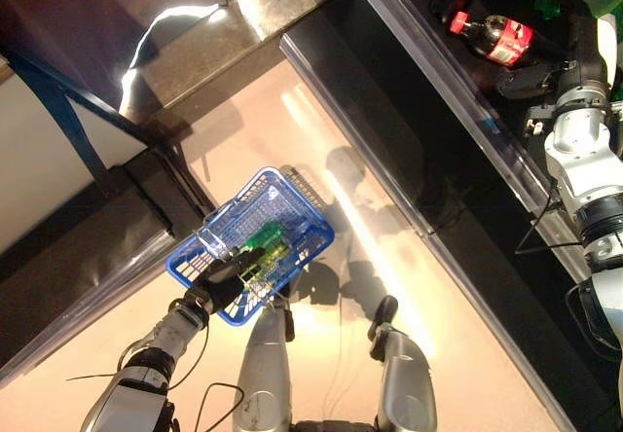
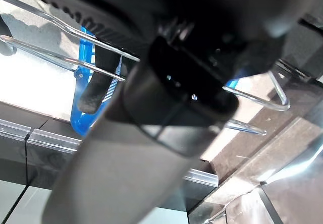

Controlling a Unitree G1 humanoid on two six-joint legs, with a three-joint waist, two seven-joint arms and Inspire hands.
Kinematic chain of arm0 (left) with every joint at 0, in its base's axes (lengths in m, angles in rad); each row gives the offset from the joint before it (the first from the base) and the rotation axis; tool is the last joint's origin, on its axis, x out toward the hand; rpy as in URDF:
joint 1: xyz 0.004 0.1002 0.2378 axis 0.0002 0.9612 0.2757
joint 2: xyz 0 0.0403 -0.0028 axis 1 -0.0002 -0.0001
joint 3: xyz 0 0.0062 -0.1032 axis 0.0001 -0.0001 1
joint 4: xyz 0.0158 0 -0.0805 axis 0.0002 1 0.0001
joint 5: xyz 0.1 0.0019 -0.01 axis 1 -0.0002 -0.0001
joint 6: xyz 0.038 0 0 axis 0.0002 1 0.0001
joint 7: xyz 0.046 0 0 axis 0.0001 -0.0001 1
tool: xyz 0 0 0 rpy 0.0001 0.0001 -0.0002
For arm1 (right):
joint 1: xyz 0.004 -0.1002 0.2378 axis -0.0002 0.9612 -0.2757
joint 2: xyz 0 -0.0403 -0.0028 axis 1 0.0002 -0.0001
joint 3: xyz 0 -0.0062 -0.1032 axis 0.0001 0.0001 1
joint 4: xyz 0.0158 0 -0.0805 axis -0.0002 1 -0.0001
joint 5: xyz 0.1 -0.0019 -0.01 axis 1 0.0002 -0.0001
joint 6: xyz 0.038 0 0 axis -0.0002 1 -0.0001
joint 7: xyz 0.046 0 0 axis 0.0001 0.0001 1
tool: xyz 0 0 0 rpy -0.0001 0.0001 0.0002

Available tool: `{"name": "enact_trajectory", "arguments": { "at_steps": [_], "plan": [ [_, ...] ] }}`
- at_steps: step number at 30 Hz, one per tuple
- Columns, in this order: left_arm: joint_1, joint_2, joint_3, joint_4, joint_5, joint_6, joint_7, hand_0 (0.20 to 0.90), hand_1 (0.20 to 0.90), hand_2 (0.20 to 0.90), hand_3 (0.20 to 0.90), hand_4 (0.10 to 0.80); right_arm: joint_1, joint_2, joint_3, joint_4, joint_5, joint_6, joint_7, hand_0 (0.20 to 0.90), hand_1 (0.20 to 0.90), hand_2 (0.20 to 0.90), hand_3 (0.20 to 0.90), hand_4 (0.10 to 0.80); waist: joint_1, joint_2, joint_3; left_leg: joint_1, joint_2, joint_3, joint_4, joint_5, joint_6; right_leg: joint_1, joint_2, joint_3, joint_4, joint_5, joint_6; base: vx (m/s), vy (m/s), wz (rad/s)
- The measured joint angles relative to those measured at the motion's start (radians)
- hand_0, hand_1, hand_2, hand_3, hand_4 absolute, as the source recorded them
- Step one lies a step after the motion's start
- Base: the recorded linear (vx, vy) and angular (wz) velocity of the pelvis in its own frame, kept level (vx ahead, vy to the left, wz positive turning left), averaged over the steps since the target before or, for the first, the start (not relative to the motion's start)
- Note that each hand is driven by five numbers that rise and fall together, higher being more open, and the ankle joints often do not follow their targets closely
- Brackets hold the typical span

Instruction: Pick up the drink and place into the basket.

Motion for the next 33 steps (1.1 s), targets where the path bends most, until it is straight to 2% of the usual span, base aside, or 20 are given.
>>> {"name": "enact_trajectory", "arguments": {
  "at_steps": [18, 21, 28, 33],
  "plan": [
    [-0.005, 0.017, 0.001, 0.000, 0.000, 0.026, 0.000, 0.300, 0.300, 0.300, 0.200, 0.100, -0.108, -0.011, 0.143, 0.025, -0.130, 0.119, 0.009, 0.900, 0.900, 0.900, 0.900, 0.800, 0.004, -0.001, 0.000, -0.001, 0.000, 0.000, -0.007, 0.000, 0.000, 0.000, 0.002, -0.007, -0.009, 0.000, 0.001, 0.000, 0.000, 0.00],
    [-0.010, 0.018, -0.001, 0.000, 0.000, 0.030, 0.000, 0.300, 0.300, 0.300, 0.200, 0.100, -0.134, -0.043, 0.188, 0.038, -0.156, 0.128, 0.034, 0.900, 0.900, 0.900, 0.900, 0.800, 0.011, -0.001, -0.001, -0.002, 0.000, -0.001, -0.007, 0.000, 0.000, 0.001, 0.003, -0.010, -0.010, 0.000, 0.001, 0.011, -0.010, 0.00],
    [-0.011, 0.026, -0.001, -0.006, 0.000, 0.032, -0.002, 0.300, 0.300, 0.300, 0.200, 0.100, -0.142, -0.068, 0.191, 0.079, -0.175, 0.151, 0.093, 0.900, 0.900, 0.900, 0.900, 0.800, 0.027, -0.014, -0.001, -0.004, 0.003, -0.005, -0.007, 0.001, -0.002, 0.003, 0.006, -0.015, -0.012, 0.001, 0.000, 0.011, -0.013, 0.01],
    [-0.012, 0.058, 0.000, -0.007, -0.001, 0.046, -0.008, 0.300, 0.300, 0.300, 0.200, 0.100, -0.143, -0.069, 0.191, 0.127, -0.174, 0.153, 0.169, 0.900, 0.900, 0.900, 0.900, 0.800, 0.027, -0.035, -0.002, -0.008, 0.004, -0.008, -0.006, 0.002, -0.003, 0.003, 0.008, -0.019, -0.014, 0.001, 0.000, 0.024, -0.026, 0.01]
  ]
}}
